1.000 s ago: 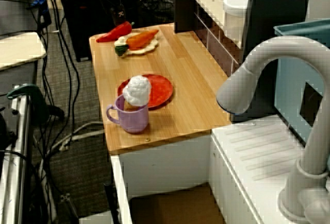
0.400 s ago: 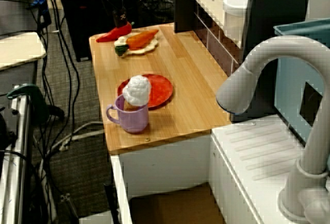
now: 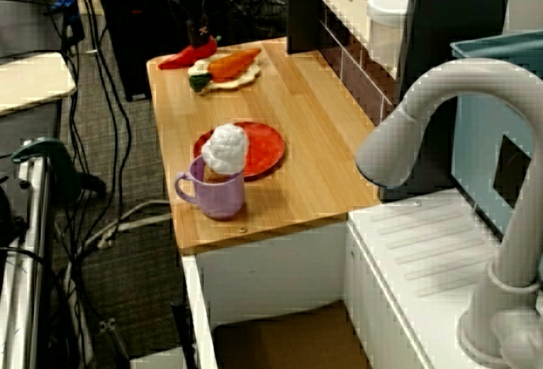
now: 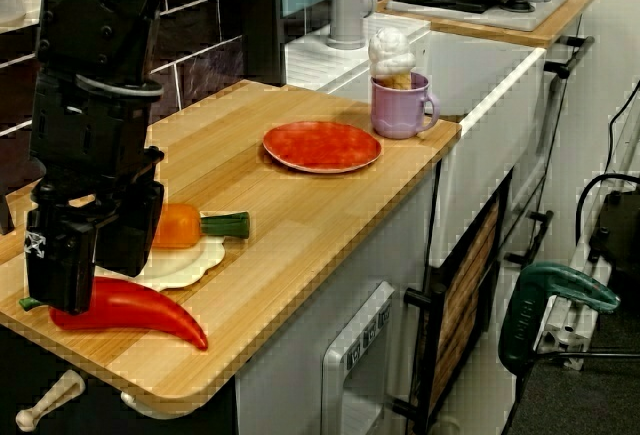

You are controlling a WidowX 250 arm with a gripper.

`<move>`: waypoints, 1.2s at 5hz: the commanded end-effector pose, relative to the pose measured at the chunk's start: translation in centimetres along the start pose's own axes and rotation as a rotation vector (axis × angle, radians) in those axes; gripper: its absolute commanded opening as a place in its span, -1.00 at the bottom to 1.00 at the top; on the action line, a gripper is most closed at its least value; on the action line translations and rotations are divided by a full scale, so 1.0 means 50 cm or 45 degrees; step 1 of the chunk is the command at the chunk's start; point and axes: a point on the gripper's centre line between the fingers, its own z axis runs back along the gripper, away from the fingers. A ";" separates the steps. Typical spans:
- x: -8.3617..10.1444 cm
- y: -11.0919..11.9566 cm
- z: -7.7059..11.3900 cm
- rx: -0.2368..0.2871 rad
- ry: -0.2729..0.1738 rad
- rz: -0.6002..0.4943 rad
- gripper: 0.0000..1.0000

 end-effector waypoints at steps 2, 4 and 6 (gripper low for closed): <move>-0.015 -0.025 0.010 0.057 -0.009 0.011 1.00; -0.014 -0.022 0.009 0.050 -0.002 0.007 1.00; -0.012 -0.018 0.010 0.039 0.004 0.010 1.00</move>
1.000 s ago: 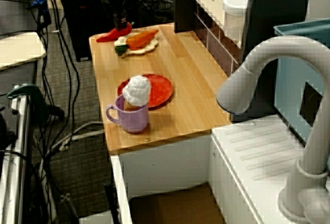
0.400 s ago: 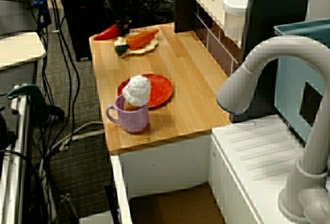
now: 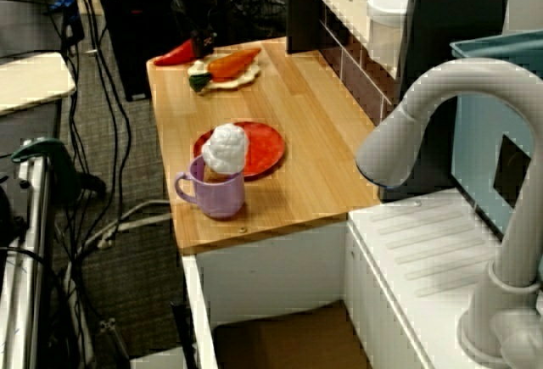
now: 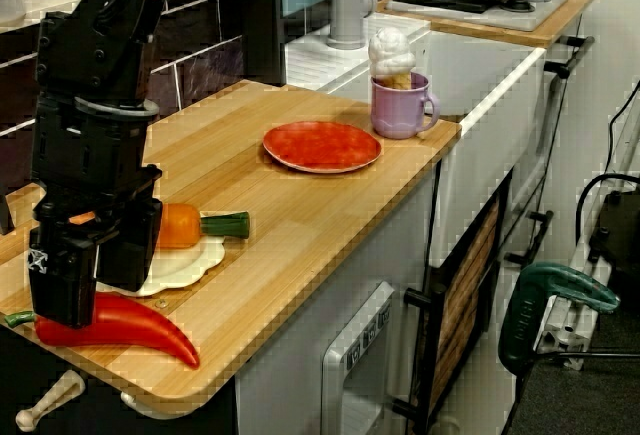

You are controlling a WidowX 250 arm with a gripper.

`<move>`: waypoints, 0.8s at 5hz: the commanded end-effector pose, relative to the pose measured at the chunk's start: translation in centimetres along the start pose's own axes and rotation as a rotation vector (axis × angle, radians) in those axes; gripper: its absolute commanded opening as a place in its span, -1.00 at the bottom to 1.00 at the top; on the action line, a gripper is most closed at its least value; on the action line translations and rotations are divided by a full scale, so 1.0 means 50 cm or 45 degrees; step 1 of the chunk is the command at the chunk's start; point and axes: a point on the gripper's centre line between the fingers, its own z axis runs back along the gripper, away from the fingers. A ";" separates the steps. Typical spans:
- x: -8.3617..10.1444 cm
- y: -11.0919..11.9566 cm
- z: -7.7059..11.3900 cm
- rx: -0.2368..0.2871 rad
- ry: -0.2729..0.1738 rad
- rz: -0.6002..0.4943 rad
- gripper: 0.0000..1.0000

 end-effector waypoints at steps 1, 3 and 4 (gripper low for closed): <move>-0.013 -0.004 0.034 0.020 -0.042 0.015 1.00; -0.010 -0.005 0.036 0.011 -0.036 0.011 1.00; -0.008 -0.009 0.043 -0.009 -0.037 0.000 1.00</move>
